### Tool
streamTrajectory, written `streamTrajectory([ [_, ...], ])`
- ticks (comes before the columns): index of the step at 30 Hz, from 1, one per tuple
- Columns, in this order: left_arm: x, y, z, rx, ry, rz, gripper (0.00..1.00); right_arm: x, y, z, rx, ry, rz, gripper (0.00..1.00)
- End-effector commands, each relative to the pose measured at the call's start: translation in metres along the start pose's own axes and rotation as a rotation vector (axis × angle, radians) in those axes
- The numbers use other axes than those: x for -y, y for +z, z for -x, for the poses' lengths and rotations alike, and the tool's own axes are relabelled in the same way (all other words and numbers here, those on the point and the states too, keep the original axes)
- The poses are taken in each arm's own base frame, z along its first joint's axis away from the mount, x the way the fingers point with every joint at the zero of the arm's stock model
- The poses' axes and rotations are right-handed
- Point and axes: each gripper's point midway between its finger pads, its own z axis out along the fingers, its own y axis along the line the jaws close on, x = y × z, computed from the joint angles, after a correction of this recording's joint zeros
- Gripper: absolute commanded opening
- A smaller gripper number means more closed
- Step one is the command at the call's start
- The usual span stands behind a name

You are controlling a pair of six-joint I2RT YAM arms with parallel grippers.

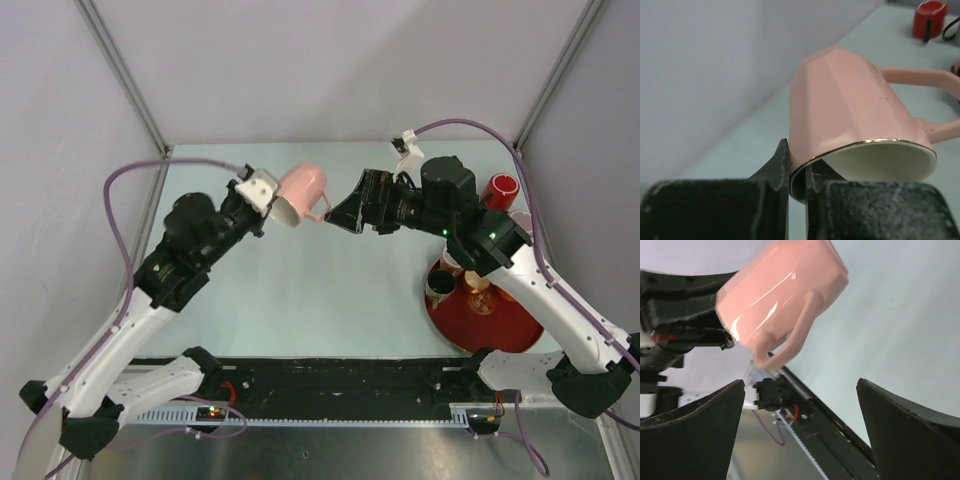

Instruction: Turn the mug right side up

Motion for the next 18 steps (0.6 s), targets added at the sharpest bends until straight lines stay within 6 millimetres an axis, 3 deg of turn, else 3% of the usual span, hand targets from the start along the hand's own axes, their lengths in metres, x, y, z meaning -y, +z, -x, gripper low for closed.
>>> streamTrajectory([
  [1, -0.008, -0.028, -0.059, -0.331, -0.508, 0.262, 0.0, 0.024, -0.029, 0.02, 0.125, -0.118, -0.274, 0.99],
  [4, 0.006, -0.037, -0.083, -0.471, -0.777, 0.323, 0.0, 0.023, -0.026, 0.022, 0.178, -0.198, -0.414, 0.99],
  [8, 0.015, -0.034, -0.094, -0.535, -1.006, 0.34, 0.0, 0.007, 0.011, 0.013, 0.231, -0.347, -0.482, 0.99],
  [12, 0.017, -0.031, -0.095, -0.543, -1.075, 0.341, 0.0, -0.014, 0.046, 0.008, 0.249, -0.437, -0.478, 0.99],
  [18, 0.019, -0.031, -0.092, -0.54, -1.131, 0.336, 0.0, -0.016, 0.086, -0.009, 0.186, -0.521, -0.538, 0.97],
])
